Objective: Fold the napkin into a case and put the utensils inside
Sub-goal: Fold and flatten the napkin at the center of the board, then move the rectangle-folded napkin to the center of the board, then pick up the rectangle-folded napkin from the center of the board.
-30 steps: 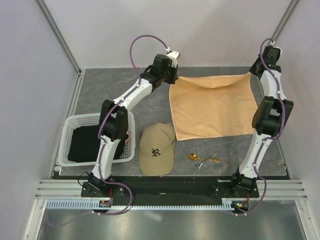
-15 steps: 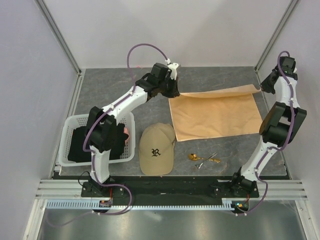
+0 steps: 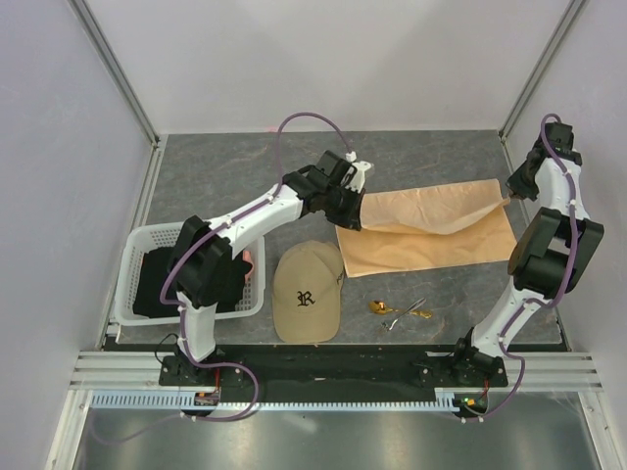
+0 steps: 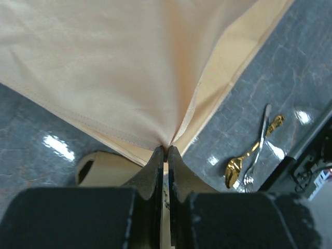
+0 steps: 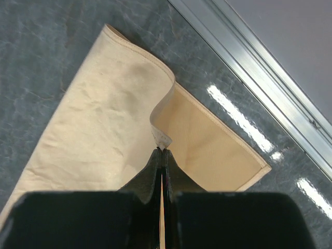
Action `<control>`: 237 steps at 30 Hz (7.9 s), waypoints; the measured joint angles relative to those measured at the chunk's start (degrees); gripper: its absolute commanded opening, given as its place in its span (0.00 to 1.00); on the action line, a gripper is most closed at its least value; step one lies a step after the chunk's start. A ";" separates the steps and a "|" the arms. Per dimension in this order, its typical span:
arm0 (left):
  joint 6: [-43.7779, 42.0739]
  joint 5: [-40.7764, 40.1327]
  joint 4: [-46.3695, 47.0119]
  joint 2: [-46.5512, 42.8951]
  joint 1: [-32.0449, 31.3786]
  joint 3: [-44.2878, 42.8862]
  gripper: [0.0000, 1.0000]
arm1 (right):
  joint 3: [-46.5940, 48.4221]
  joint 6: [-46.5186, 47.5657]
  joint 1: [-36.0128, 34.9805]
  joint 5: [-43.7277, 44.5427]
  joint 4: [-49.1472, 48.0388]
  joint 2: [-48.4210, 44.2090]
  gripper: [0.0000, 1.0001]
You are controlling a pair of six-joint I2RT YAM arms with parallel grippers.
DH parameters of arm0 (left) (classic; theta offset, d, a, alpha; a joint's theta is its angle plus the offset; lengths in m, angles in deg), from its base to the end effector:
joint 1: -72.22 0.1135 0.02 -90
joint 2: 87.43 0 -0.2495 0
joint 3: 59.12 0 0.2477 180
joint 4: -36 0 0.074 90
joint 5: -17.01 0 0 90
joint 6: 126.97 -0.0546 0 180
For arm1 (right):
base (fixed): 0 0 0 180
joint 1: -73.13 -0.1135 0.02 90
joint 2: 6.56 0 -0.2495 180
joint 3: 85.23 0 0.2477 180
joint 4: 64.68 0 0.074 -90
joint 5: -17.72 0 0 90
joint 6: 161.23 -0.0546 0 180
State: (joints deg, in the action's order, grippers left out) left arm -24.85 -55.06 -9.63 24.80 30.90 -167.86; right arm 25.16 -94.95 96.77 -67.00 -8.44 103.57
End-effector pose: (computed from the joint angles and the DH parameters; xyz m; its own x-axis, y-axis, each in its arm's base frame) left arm 0.3224 -0.3058 0.2341 -0.7189 0.3660 -0.5910 0.6429 0.6734 -0.3650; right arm 0.3877 -0.1752 0.2425 -0.5156 0.6629 -0.5429 0.7142 0.6825 0.1552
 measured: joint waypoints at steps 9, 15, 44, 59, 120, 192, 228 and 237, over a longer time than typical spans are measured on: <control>-0.07 0.59 -2.84 -0.74 -2.40 4.44 0.02 | -6.82 0.11 0.15 2.21 2.47 -4.74 0.00; -0.33 0.59 -4.72 -0.76 -2.60 5.53 0.02 | -9.46 0.15 0.42 2.71 2.43 -7.37 0.00; -4.44 -0.20 -11.39 4.55 -4.79 1.92 0.56 | -17.29 1.64 0.92 4.33 -0.70 -7.19 0.57; -4.33 2.05 -14.29 6.25 -4.57 -14.93 0.29 | -13.38 3.39 -2.75 2.73 0.98 -7.04 0.53; 21.84 10.47 3.78 40.02 17.29 -37.64 0.09 | 11.82 -2.71 -3.91 -9.66 -17.59 24.94 0.04; 26.49 11.91 12.15 41.20 28.92 -38.14 0.06 | -5.40 -2.25 -16.70 -18.47 -12.00 4.20 0.30; 25.70 18.36 9.53 10.25 13.00 -15.58 0.42 | 0.39 16.09 -3.28 -5.88 3.82 12.15 0.54; 24.39 18.14 7.26 2.49 12.00 -6.58 0.40 | -1.09 16.31 -3.30 -4.09 3.04 12.31 0.53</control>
State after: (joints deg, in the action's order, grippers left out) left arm -0.46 -36.92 -2.37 27.29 42.90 -174.43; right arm 24.07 -78.65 93.46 -71.09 -5.41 115.87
